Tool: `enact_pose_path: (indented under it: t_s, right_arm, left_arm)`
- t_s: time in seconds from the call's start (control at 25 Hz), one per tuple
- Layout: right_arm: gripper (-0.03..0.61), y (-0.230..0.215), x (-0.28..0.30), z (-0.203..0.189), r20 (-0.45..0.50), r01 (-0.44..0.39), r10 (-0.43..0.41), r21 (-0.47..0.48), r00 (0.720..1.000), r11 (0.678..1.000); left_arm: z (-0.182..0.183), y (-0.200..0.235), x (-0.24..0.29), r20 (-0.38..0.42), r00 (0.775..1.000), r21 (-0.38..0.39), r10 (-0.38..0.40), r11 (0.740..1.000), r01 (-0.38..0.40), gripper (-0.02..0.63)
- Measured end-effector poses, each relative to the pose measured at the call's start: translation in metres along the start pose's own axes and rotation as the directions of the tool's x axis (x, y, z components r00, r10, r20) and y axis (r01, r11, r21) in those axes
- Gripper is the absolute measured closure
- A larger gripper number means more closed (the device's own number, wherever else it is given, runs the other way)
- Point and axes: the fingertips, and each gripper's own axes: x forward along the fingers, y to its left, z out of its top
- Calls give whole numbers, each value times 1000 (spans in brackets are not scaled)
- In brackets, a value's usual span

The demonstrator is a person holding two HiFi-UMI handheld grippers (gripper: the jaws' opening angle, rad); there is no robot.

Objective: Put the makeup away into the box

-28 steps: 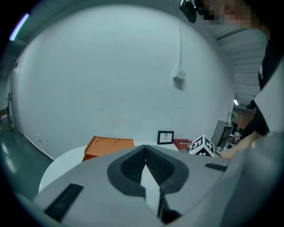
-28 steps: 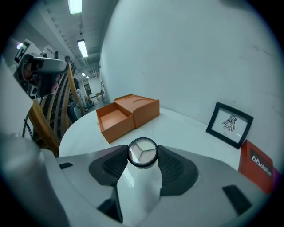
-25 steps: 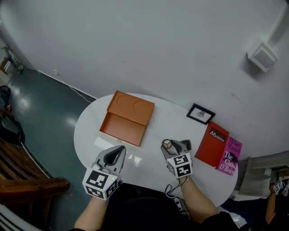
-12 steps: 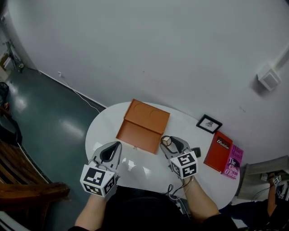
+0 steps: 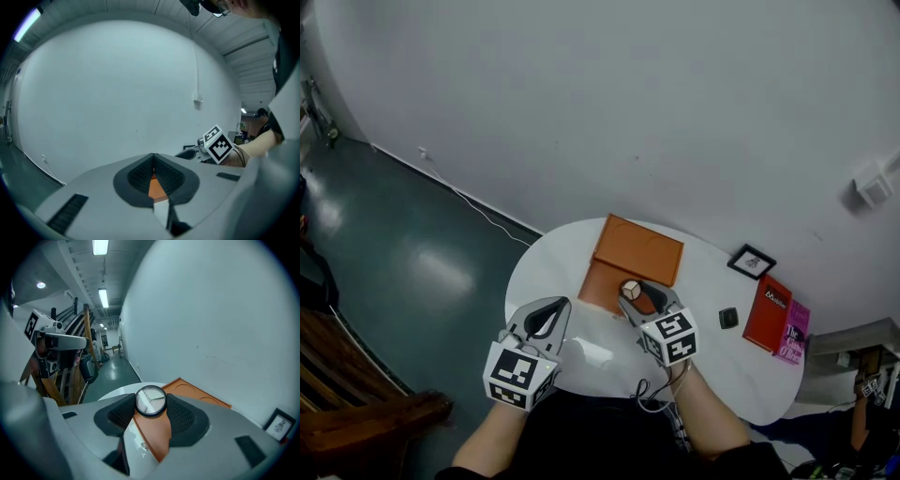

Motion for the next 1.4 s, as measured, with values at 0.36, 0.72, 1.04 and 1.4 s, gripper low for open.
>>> enact_pose_path:
  t_s: [0.36,0.72,1.04,1.4]
  right_arm:
    - [351,18,54,-21,-106,-77,74,-29,992,997]
    - [351,19,106,-65,-235,-164,137,-97,962,982]
    - [351,13,139,-94,-329,-212,163,-118,930,970]
    - [350,10,150,-104,-392,-241,209,-34,896,970]
  left_arm:
    - [-14,15,18,-24,1000,-48,-10,999,9,609]
    - [-30,35,33,-79,996,-91,52,994,-59,609]
    - [-51,45,40,-123,989,-133,85,986,-101,609]
    - [-55,53,27,-108,986,-170,126,975,-143,609]
